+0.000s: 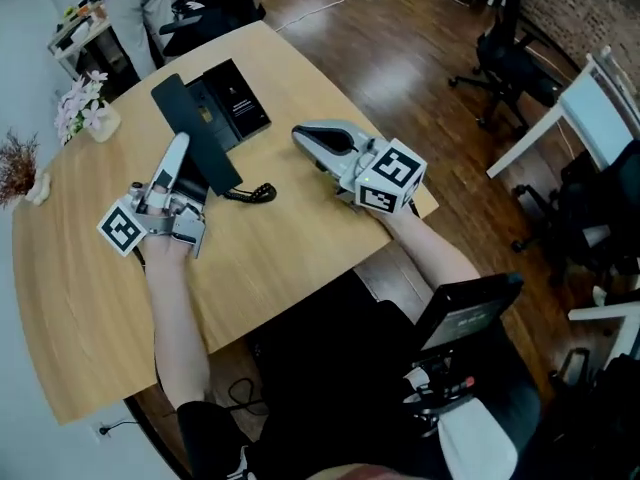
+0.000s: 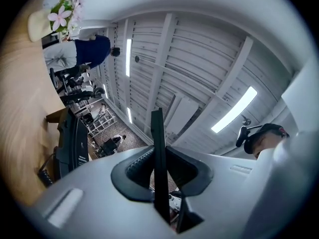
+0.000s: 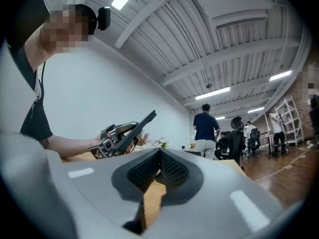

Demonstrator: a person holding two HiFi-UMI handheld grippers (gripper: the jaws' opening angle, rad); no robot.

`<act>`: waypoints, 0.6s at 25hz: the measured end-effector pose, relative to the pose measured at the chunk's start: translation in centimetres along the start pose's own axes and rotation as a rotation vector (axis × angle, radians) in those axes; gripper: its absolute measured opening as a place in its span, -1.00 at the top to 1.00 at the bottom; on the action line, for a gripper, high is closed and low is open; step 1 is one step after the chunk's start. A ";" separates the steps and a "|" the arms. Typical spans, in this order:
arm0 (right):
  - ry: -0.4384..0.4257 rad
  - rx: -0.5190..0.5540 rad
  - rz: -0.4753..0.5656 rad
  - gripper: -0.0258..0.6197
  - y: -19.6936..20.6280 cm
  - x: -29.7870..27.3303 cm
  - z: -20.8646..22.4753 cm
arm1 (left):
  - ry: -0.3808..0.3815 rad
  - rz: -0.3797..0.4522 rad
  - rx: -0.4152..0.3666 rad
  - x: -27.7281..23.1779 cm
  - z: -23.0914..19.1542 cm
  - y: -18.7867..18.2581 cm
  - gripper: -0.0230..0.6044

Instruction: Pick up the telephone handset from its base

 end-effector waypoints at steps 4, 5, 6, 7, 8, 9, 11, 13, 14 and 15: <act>0.025 0.012 -0.005 0.91 -0.1 1.0 -0.2 | 0.016 -0.010 0.005 -0.5 -0.3 0.8 0.68; 0.026 0.016 -0.009 0.91 -0.1 1.0 -0.3 | 0.019 -0.010 0.006 -0.4 -0.3 0.9 0.68; 0.028 0.019 -0.013 0.91 0.0 1.0 -0.4 | 0.021 -0.011 0.007 -0.4 -0.3 0.9 0.68; 0.029 0.020 -0.016 0.91 0.0 1.1 -0.5 | 0.022 -0.013 0.007 -0.4 -0.3 1.0 0.68; 0.030 0.020 -0.018 0.91 0.0 1.1 -0.5 | 0.023 -0.015 0.005 -0.5 -0.2 1.0 0.68; 0.030 0.022 -0.019 0.91 -0.1 1.1 -0.5 | 0.024 -0.017 0.004 -0.6 -0.1 1.0 0.68; 0.026 0.026 -0.019 0.91 -0.2 1.1 -0.5 | 0.026 -0.019 -0.001 -0.8 0.2 1.1 0.68; 0.021 0.027 -0.022 0.91 -0.3 1.2 -0.6 | 0.029 -0.025 -0.008 -1.0 0.5 1.3 0.68; 0.016 0.026 -0.023 0.91 -0.3 1.3 -0.6 | 0.029 -0.027 -0.011 -1.1 0.6 1.4 0.68; 0.009 0.023 -0.025 0.91 -0.3 1.3 -0.5 | 0.028 -0.028 -0.014 -1.2 0.7 1.5 0.68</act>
Point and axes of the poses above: the fingertips, and each gripper's own axes: x backward along the fingers, z to its right, y out of its underside, the point moved 8 cm from there along x, backward along the fingers, and after that the axes turned 3 degrees about x, right-handed, at the moved point
